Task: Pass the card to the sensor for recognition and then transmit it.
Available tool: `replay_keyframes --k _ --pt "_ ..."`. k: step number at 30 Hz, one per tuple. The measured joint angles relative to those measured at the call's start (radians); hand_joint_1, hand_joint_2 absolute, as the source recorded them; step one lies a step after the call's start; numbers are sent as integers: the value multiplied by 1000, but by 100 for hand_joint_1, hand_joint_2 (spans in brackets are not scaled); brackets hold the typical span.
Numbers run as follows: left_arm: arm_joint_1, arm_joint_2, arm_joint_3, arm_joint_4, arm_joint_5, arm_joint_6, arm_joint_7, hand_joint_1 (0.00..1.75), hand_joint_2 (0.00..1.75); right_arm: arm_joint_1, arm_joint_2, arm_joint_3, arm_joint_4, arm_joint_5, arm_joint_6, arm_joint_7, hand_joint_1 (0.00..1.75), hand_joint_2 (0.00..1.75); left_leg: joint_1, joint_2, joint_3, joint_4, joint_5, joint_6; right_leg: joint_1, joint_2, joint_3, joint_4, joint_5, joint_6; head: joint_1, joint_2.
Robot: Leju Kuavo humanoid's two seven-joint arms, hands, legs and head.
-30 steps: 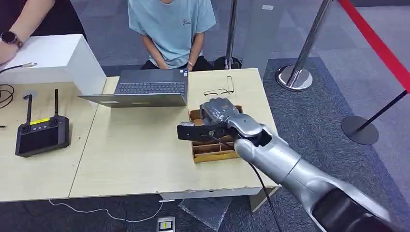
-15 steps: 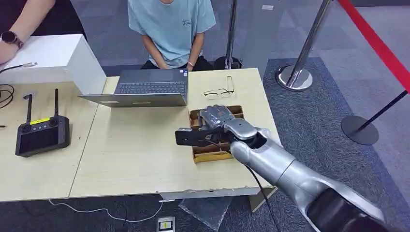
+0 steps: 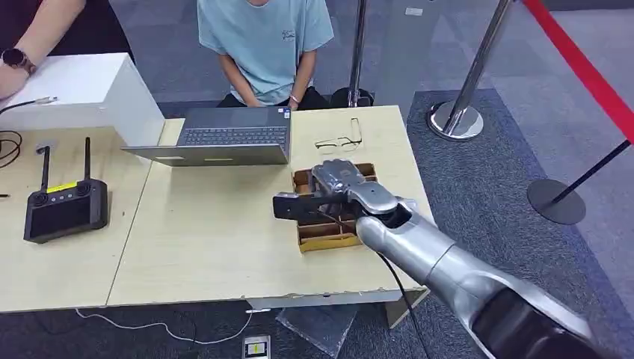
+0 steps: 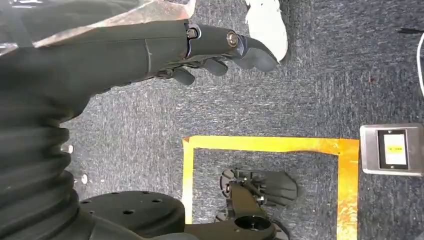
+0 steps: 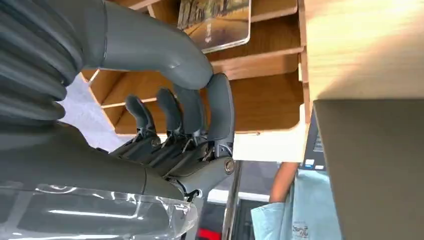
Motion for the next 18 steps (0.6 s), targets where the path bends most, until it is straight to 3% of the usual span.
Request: replay_keyframes --k 2,6,7,10,12,13,18 --pt "0 0 0 0 0 0 0 0 175 -3 -1 -3 -1 0 -3 2 93 175 0 0 0 0 0 0 0 0 0 0 0 0 0 0" --pt "0 0 -2 0 2 0 0 0 175 -6 -6 -6 -3 -5 -10 8 89 175 0 0 0 0 0 0 0 0 0 0 0 0 0 0" --pt "0 0 -2 0 2 0 0 0 175 -6 -7 -7 -4 -6 -11 8 63 175 0 0 0 0 0 0 0 0 0 0 0 0 0 0" --pt "0 0 -3 0 2 0 0 0 175 -6 -10 -8 -6 -5 -13 9 49 175 0 0 0 0 0 0 0 0 0 0 0 0 0 0" --pt "0 0 -4 0 2 0 0 0 175 -7 -10 -8 -6 -5 -17 9 10 175 0 0 0 0 0 0 0 0 0 0 0 0 0 0" --pt "0 0 -4 0 2 0 0 0 175 -6 -11 -9 -9 -5 -21 9 0 175 0 0 0 0 0 0 0 0 0 0 0 0 0 0" --pt "0 0 -4 0 3 0 2 0 175 -6 -22 -20 -39 10 -56 14 0 175 0 0 0 0 0 0 0 0 0 0 0 0 0 0"
